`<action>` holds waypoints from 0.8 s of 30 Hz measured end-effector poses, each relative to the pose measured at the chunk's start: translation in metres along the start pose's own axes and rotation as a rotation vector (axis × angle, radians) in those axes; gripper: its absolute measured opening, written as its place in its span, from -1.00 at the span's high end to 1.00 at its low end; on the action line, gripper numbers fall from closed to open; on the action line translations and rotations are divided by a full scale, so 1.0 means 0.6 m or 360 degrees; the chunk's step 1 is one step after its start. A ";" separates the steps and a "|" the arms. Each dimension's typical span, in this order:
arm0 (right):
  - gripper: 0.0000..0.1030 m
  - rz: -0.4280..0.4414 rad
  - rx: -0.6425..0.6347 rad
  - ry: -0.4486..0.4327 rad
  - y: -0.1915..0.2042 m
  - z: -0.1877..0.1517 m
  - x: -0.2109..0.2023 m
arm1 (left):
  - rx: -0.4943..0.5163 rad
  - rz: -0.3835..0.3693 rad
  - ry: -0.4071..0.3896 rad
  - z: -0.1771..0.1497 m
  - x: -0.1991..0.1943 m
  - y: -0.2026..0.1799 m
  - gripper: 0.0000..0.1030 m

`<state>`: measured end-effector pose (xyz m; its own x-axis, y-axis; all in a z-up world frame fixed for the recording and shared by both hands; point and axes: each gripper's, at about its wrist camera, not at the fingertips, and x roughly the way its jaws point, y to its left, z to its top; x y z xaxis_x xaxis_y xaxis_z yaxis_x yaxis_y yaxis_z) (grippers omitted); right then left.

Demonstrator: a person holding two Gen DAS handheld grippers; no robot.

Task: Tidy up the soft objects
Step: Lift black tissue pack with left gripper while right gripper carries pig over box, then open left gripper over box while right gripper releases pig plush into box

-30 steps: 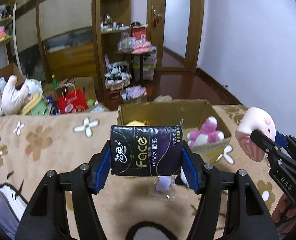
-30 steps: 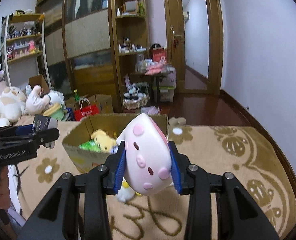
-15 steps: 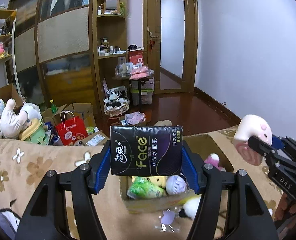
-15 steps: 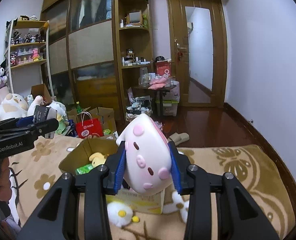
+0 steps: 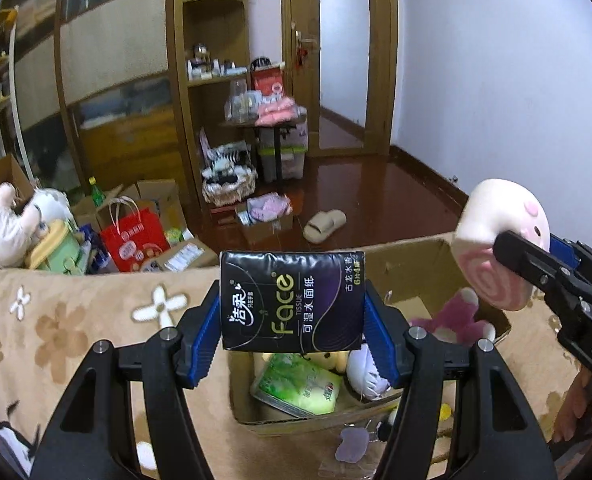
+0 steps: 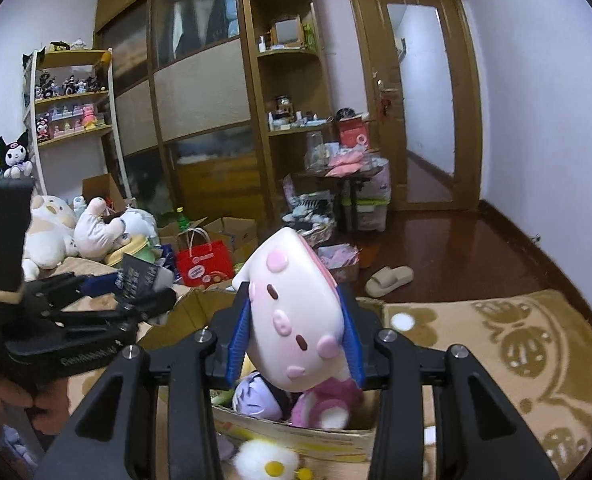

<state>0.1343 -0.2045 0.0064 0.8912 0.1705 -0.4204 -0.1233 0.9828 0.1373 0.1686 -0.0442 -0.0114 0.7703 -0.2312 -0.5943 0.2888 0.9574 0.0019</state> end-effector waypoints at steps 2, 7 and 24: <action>0.15 0.0025 0.0013 0.0016 0.000 -0.008 0.012 | -0.0010 -0.0017 0.0030 -0.005 0.015 0.003 -0.23; 0.01 0.0034 -0.0004 0.0059 -0.005 -0.033 0.043 | -0.0008 -0.0043 0.0116 -0.020 0.049 0.002 -0.23; -0.60 0.0063 0.0091 0.0043 -0.019 -0.045 0.049 | -0.0051 0.0061 0.0170 -0.034 0.057 0.011 -0.61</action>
<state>0.1502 -0.2087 -0.0320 0.8738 0.2117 -0.4377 -0.1322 0.9698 0.2051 0.1855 -0.0423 -0.0482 0.7149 -0.1760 -0.6767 0.2405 0.9706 0.0016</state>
